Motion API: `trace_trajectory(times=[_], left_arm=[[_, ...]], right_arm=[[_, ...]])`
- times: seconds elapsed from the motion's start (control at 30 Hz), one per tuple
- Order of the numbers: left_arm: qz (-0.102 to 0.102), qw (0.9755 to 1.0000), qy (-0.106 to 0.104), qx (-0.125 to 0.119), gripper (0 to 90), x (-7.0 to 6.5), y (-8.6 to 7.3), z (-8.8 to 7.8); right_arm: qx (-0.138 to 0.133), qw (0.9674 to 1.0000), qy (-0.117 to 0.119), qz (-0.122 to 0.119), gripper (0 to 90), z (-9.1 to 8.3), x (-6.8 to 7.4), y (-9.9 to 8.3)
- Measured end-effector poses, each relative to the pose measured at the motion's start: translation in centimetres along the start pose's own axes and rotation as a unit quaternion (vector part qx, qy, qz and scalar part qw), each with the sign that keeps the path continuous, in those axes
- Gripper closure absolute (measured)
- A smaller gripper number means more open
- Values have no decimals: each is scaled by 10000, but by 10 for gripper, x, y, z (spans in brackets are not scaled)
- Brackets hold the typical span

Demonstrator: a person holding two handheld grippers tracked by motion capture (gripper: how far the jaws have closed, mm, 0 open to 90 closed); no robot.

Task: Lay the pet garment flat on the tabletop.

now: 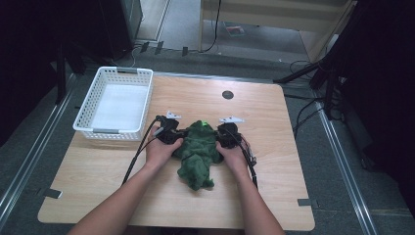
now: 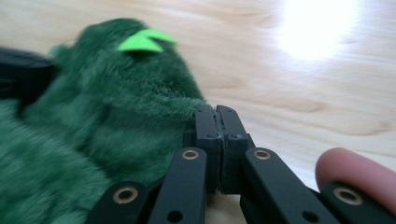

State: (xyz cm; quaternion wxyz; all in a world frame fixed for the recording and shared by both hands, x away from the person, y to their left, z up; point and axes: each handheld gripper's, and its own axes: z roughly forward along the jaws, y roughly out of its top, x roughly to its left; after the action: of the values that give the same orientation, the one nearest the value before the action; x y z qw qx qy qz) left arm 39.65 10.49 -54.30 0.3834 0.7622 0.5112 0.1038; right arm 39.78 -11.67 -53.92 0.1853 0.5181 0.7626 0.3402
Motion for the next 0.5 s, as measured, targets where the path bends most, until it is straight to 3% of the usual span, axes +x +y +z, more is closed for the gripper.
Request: trace_trajectory(times=[0.1, 0.2, 0.27, 0.33, 0.43, 0.5], left_arm=[[-67, 9999, 108, -44, 867, 1, 6, 4], [-216, 9995, 202, -118, 714, 6, 8, 0], [-369, 9984, -1, -420, 691, 10, 7, -13], [-362, 9974, -91, -608, 631, 10, 3, -25], [-326, 9979, -173, -533, 518, 8, -8, -38], [-328, 9980, -276, -467, 489, 7, -17, -43]], right_arm=[[-76, 9997, -149, 183, 900, 4, -5, 4], [-31, 9996, -204, 177, 803, 6, -4, 7], [-167, 9996, 9, 243, 702, 0, -5, 8], [-378, 9986, 208, 298, 645, -13, -4, 7], [-601, 9956, 542, 477, 591, -34, -4, 0], [-680, 9943, 628, 523, 567, -47, -1, -8]])
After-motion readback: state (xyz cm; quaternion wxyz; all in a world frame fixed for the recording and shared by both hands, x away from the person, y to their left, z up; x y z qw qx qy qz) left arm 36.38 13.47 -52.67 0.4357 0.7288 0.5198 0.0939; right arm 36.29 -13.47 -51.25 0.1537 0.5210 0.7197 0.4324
